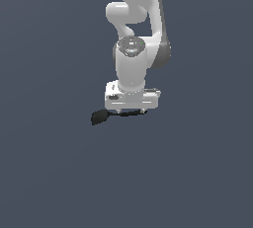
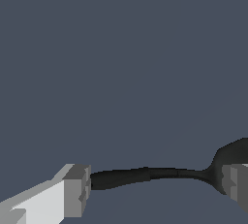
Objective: Pick up the object and move it to a goal position.
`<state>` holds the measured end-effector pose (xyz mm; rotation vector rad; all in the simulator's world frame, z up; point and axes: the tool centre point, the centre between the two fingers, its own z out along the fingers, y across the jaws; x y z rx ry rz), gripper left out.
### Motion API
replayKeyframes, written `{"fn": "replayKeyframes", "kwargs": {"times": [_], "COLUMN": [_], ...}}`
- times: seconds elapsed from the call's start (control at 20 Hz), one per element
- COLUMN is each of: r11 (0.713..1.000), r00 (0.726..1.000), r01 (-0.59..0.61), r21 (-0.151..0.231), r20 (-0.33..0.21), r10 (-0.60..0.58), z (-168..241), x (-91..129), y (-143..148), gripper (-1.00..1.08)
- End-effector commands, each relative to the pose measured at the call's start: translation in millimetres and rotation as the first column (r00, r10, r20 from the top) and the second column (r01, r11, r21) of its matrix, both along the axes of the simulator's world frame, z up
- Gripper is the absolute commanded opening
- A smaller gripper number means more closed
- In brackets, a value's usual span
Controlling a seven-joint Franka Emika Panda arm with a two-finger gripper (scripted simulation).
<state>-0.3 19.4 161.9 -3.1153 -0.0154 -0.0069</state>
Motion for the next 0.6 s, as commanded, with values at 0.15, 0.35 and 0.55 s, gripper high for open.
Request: {"fn": "replayKeyframes", "kwargs": {"times": [0.15, 0.35, 0.55], "r11": [1.000, 1.000, 1.000], "r00": [1.000, 1.000, 1.000], "r01": [0.001, 0.000, -0.005], "r21": [-0.003, -0.013, -0.017], "r20": [0.003, 0.015, 0.020], "r10": [-0.001, 0.000, 0.006], "z": [1.2, 6.1, 8.3], "x": [0.5, 2.5, 3.4], "y": [-1.4, -6.7, -8.3], "gripper": [1.00, 1.00, 1.00]}}
